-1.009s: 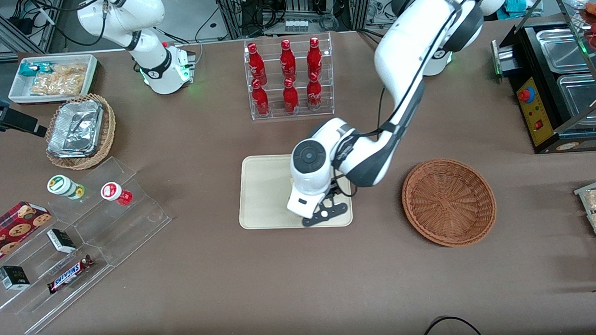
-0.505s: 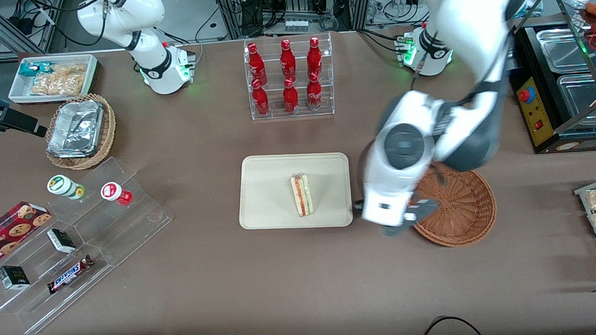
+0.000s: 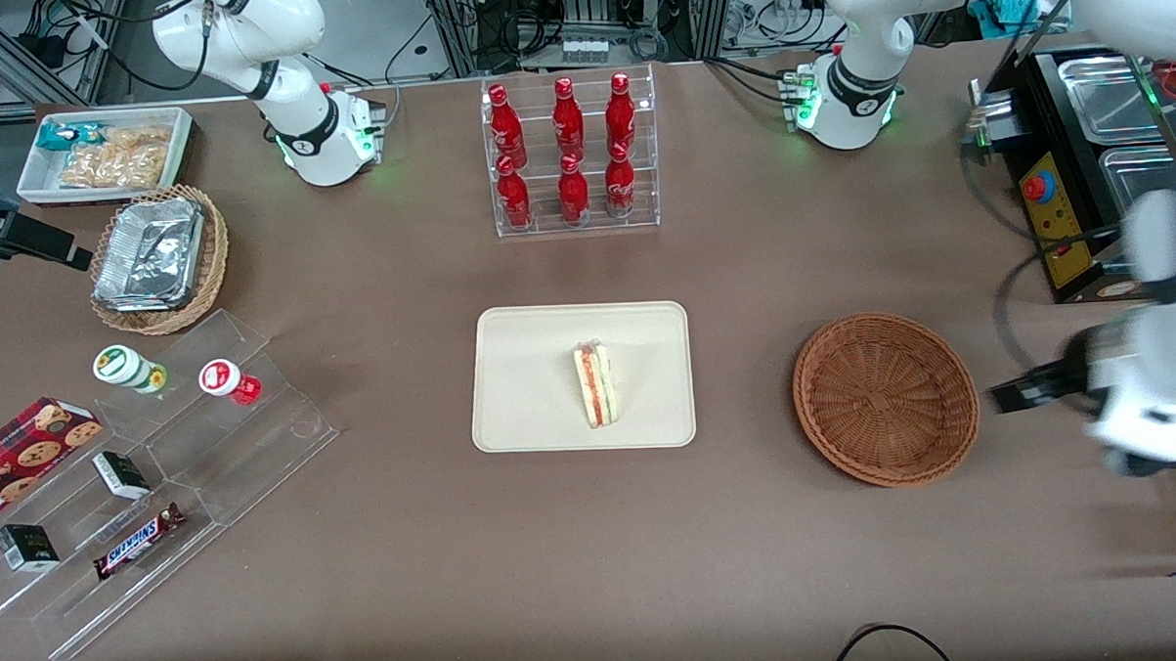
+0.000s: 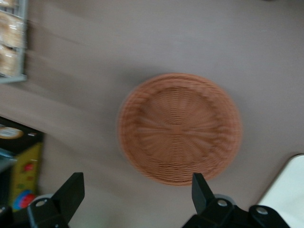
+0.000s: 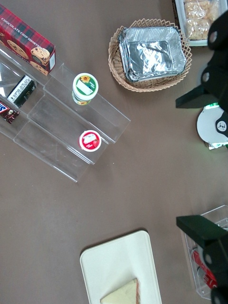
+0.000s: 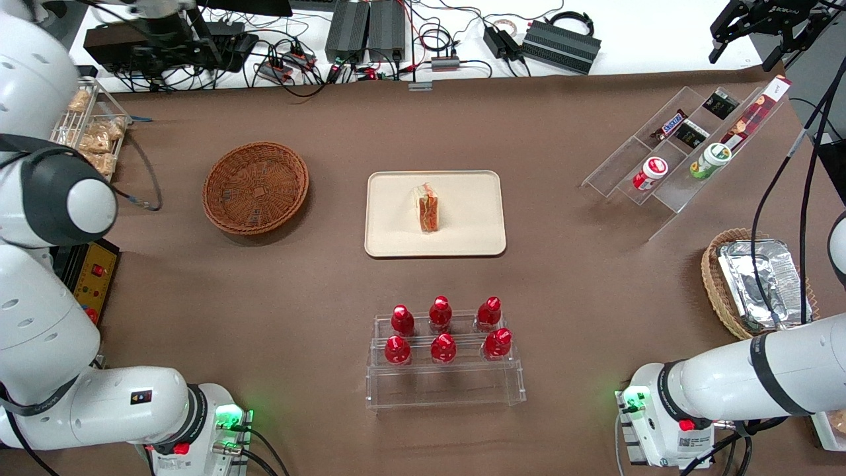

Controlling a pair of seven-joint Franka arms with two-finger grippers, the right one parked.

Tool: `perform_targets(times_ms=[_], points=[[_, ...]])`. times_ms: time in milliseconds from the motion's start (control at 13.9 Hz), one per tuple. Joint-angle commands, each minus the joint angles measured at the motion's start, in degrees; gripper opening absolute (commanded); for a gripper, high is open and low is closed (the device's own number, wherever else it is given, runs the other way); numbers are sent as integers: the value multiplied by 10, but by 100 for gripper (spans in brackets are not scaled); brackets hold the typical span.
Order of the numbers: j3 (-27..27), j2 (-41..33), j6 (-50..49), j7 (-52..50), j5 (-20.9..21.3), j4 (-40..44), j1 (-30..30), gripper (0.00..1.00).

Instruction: Place sandwich from basket to tray

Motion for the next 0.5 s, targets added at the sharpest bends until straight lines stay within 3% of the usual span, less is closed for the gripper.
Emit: perform_targets(times_ms=[0, 216, 432], points=[[-8, -67, -49, 36, -8, -38, 34, 100], [-10, -201, -23, 30, -9, -204, 29, 100], [-16, -235, -44, 29, -12, -225, 27, 100]])
